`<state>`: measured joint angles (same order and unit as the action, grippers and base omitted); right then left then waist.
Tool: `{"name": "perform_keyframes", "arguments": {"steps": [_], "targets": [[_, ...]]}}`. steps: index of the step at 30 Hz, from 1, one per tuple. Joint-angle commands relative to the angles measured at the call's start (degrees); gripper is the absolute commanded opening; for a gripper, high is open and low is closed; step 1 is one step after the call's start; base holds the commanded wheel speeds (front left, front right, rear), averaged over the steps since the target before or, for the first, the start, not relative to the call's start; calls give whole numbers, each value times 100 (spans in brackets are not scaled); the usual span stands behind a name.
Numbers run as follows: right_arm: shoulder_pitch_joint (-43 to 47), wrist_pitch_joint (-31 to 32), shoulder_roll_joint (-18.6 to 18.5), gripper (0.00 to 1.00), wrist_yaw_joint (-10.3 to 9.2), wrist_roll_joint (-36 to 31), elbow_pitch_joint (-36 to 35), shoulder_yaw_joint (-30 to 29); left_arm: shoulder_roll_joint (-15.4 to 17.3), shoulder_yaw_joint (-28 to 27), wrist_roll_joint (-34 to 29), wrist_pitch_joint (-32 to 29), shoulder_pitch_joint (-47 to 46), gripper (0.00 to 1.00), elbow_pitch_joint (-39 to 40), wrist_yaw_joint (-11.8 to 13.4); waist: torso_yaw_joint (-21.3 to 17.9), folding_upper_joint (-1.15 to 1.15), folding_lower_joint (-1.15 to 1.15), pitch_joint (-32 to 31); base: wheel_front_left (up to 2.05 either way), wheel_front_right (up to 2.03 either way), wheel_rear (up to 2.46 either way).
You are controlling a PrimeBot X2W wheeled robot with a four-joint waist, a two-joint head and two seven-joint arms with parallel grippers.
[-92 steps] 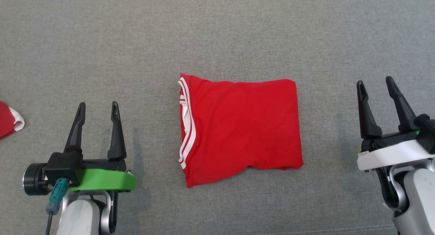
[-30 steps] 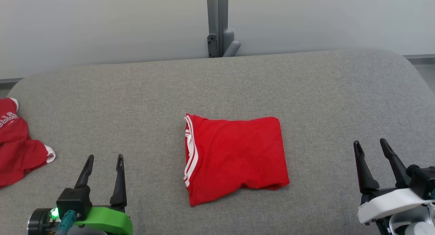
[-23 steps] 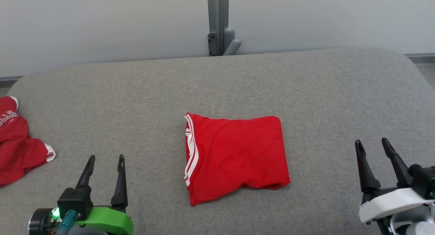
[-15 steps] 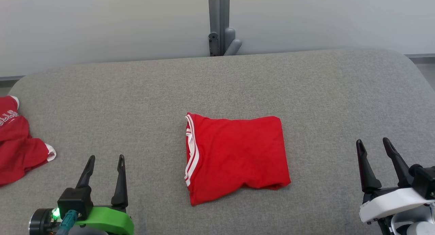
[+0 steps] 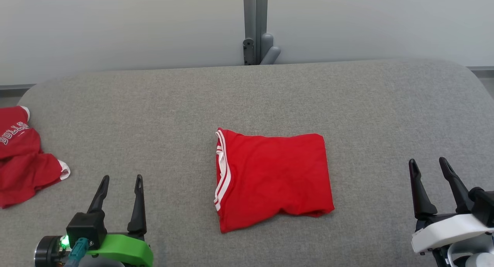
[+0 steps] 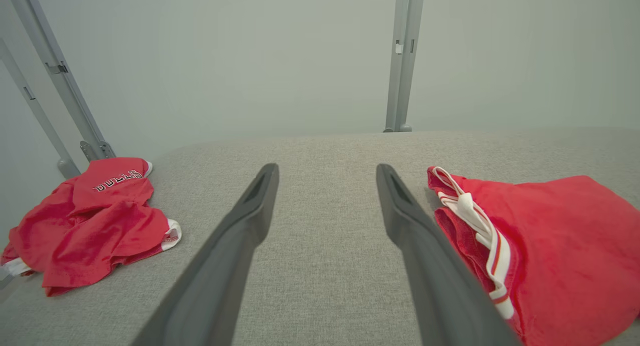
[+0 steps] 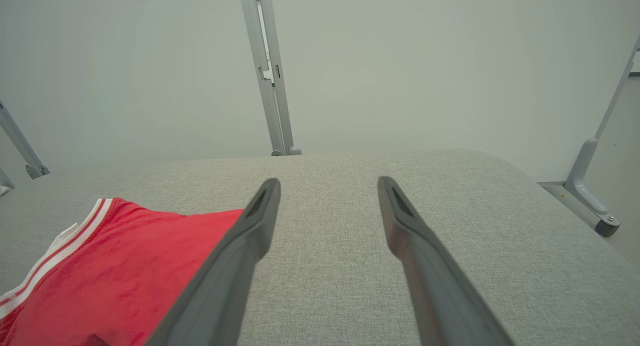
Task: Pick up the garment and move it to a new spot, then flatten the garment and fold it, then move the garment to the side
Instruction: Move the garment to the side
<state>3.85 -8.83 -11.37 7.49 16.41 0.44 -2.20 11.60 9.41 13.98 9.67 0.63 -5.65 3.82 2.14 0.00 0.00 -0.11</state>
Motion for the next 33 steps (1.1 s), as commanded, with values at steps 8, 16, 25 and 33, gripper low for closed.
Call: {"name": "perform_keyframes", "arguments": {"steps": [8,16,25,33], "targets": [[2,24,-65,100,0,58,109,11,30,50,22,69,-144,100,48,59,231,0,0,30,0,0,0],[-433,-29,-406,100,-1,429,864,423,-136,220,0,212,-526,100,65,-13,968,0,0,503,0,0,0],[-1162,-55,-795,100,0,1034,2129,1225,-464,389,51,457,-894,100,-143,-65,1809,0,0,1071,0,0,0],[-1852,280,-1041,99,0,1520,2999,1765,-615,359,48,541,-1129,100,-239,-91,2042,0,0,1415,0,0,0]]}}
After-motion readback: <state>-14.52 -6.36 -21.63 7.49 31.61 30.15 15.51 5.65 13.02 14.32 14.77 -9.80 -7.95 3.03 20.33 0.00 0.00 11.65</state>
